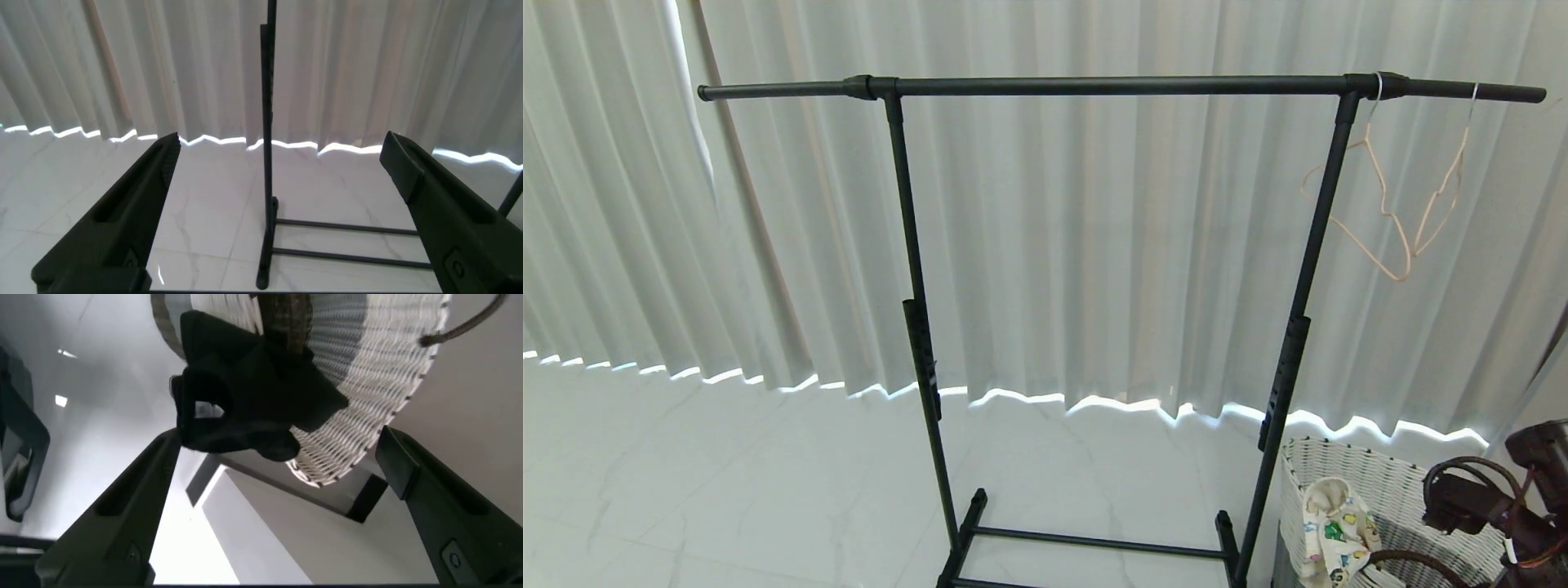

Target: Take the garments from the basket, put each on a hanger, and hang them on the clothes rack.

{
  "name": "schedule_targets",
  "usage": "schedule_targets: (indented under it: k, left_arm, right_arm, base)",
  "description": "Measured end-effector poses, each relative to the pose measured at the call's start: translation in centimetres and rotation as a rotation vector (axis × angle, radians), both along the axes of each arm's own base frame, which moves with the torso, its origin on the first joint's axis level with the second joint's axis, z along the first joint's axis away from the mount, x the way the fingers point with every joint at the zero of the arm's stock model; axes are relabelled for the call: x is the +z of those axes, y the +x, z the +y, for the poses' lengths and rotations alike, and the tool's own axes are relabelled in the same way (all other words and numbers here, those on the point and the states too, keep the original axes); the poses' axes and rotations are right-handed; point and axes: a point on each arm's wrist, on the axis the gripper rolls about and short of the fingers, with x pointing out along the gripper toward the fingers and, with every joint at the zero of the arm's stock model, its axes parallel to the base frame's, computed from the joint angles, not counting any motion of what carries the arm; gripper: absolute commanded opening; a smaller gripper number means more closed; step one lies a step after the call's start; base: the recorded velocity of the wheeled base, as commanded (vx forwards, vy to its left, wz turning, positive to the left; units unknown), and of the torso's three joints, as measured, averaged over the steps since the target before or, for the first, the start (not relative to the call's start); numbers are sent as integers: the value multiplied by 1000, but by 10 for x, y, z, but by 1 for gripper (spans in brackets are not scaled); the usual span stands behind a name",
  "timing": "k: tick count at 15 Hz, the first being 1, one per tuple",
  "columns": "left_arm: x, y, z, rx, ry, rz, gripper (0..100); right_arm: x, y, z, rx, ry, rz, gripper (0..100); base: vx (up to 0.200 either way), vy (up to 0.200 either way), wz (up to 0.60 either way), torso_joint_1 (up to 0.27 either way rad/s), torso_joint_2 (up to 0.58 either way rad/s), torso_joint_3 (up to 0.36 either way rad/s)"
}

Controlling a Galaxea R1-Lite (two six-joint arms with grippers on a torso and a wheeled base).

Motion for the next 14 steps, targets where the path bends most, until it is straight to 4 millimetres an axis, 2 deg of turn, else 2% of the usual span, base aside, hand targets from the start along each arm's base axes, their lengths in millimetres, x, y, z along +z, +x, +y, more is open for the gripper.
schedule_targets:
  k: [7, 14]
  left_arm:
    - [0, 0, 0, 0, 0, 0, 100]
    - [0, 0, 0, 0, 0, 0, 100]
  right_arm:
    - [-34, 31, -15, -81, -57, -1, 100]
    - [-51, 33, -21, -113, -72, 55, 100]
  base:
    - [0, 0, 0, 0, 0, 0]
    - [0, 0, 0, 0, 0, 0]
